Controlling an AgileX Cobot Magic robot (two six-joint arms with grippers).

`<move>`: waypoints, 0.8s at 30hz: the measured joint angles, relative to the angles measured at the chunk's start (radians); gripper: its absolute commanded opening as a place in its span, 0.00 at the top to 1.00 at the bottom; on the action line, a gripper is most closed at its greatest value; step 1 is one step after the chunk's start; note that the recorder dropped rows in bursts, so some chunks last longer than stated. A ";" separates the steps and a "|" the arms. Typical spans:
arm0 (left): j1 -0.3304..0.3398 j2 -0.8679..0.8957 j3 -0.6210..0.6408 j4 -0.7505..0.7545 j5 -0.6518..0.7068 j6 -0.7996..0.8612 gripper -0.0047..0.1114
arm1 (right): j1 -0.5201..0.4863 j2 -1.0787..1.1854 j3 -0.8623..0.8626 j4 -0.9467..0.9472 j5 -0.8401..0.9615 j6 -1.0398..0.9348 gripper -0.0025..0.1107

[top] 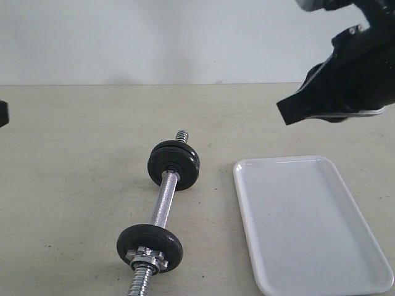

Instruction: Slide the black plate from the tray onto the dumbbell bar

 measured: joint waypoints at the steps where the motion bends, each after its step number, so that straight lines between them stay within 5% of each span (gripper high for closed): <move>1: 0.000 -0.054 0.021 -0.003 -0.011 0.002 0.92 | 0.000 -0.023 0.016 0.020 -0.029 -0.017 0.96; 12: 0.000 -0.514 0.227 -0.057 -0.069 0.002 0.92 | 0.000 -0.403 0.450 0.117 -0.493 -0.133 0.96; 24: 0.000 -0.610 0.413 -0.135 -0.080 0.004 0.92 | 0.000 -0.816 0.867 0.144 -0.863 -0.091 0.95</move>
